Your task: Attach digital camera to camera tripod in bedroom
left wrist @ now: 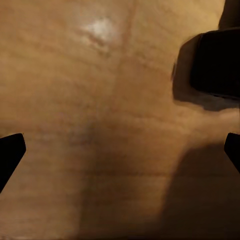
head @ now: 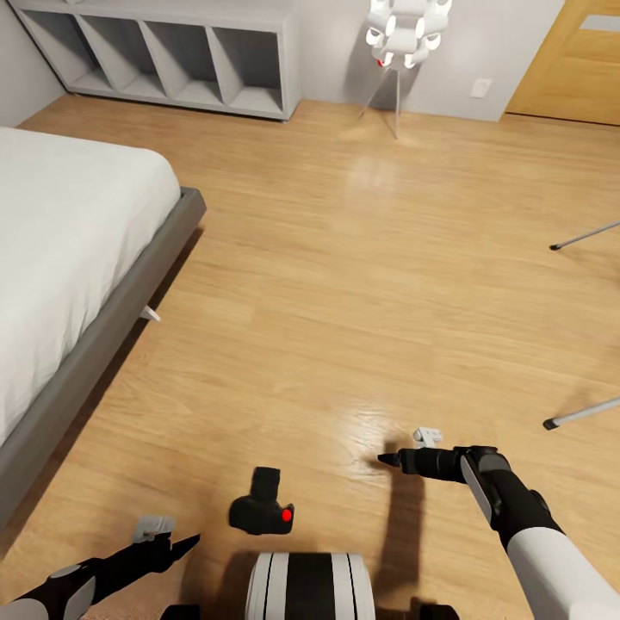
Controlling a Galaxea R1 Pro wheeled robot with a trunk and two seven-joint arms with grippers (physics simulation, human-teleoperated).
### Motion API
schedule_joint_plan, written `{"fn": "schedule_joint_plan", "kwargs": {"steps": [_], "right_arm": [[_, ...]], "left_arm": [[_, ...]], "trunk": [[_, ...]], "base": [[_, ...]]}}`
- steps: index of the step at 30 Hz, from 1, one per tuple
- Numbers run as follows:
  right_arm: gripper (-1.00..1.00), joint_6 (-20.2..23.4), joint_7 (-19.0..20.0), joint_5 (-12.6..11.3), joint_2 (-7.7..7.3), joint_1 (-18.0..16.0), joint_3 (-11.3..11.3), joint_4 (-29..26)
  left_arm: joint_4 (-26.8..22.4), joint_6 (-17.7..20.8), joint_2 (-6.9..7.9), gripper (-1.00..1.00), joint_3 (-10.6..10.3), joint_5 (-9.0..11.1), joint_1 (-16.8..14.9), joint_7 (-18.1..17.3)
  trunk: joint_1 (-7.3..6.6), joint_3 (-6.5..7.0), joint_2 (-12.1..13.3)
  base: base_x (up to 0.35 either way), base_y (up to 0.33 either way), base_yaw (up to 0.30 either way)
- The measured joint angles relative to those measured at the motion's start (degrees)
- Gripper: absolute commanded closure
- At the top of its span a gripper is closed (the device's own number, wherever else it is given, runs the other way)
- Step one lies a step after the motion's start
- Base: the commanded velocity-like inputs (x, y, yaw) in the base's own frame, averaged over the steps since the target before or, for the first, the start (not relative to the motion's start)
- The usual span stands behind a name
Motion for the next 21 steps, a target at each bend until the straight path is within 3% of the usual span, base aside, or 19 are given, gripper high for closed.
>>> {"fn": "schedule_joint_plan", "kwargs": {"steps": [3, 21], "right_arm": [[-1.00, 0.0, 0.0, 0.0, 0.01, 0.0, 0.0, 0.0], [-1.00, 0.0, 0.0, 0.0, 0.10, 0.0, 0.0, 0.0]], "left_arm": [[0.0, 0.0, 0.03, -1.00, 0.0, 0.0, 0.0, 0.0], [-0.4, 0.0, -0.03, -1.00, 0.0, 0.0, 0.0, 0.2]], "trunk": [[0.08, -0.66, 0.0], [0.07, -0.67, 0.0]], "base": [[0.000, 0.000, 0.000], [0.000, 0.000, 0.000]]}}
